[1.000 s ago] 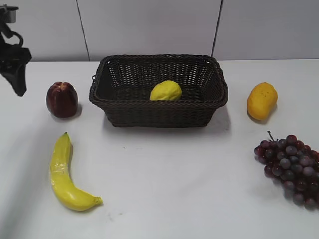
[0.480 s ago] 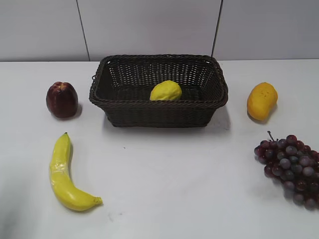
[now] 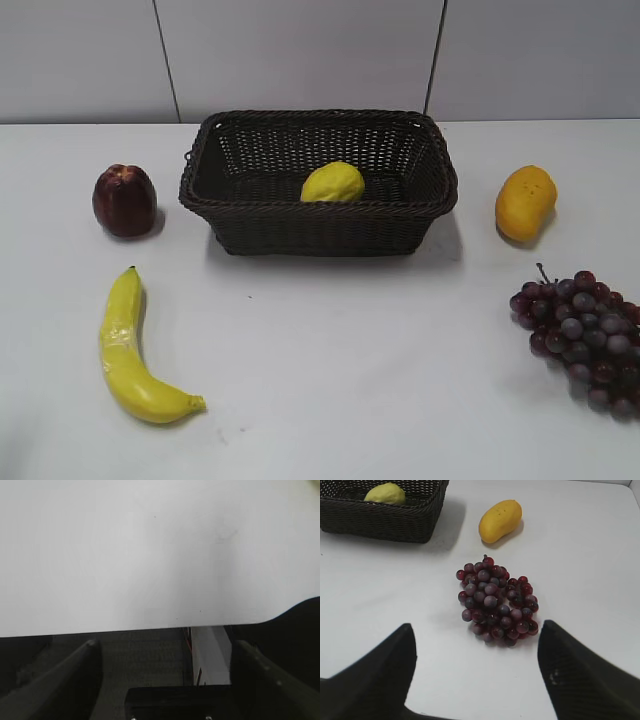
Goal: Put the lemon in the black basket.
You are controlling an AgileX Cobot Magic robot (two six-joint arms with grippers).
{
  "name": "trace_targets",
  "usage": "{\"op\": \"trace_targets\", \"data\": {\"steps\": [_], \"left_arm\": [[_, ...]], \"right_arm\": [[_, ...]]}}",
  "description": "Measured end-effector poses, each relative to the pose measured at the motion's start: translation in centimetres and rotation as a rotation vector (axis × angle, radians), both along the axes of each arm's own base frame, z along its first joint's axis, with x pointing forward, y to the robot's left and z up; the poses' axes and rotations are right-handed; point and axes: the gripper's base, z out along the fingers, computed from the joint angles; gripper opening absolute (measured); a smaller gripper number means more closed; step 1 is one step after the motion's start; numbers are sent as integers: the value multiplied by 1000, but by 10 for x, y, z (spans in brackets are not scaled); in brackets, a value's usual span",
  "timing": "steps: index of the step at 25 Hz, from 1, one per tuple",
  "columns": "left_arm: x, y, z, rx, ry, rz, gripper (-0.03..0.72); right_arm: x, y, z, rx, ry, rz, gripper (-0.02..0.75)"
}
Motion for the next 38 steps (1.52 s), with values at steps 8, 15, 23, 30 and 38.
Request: {"op": "trace_targets", "data": {"steps": [8, 15, 23, 30, 38], "left_arm": [[-42, 5, 29, -38, -284, 0, 587], [-73, 9, 44, -64, -488, 0, 582], [-101, 13, 35, -83, -626, 0, 582], [-130, 17, 38, -108, -823, 0, 582], [-136, 17, 37, -114, -861, 0, 582]], "right_arm": [[0, 0, 0, -1, 0, 0, 571], [0, 0, 0, -1, 0, 0, 571], [0, 0, 0, 0, 0, 0, 571], [0, 0, 0, 0, 0, 0, 571], [0, 0, -1, 0, 2, 0, 571]]}}
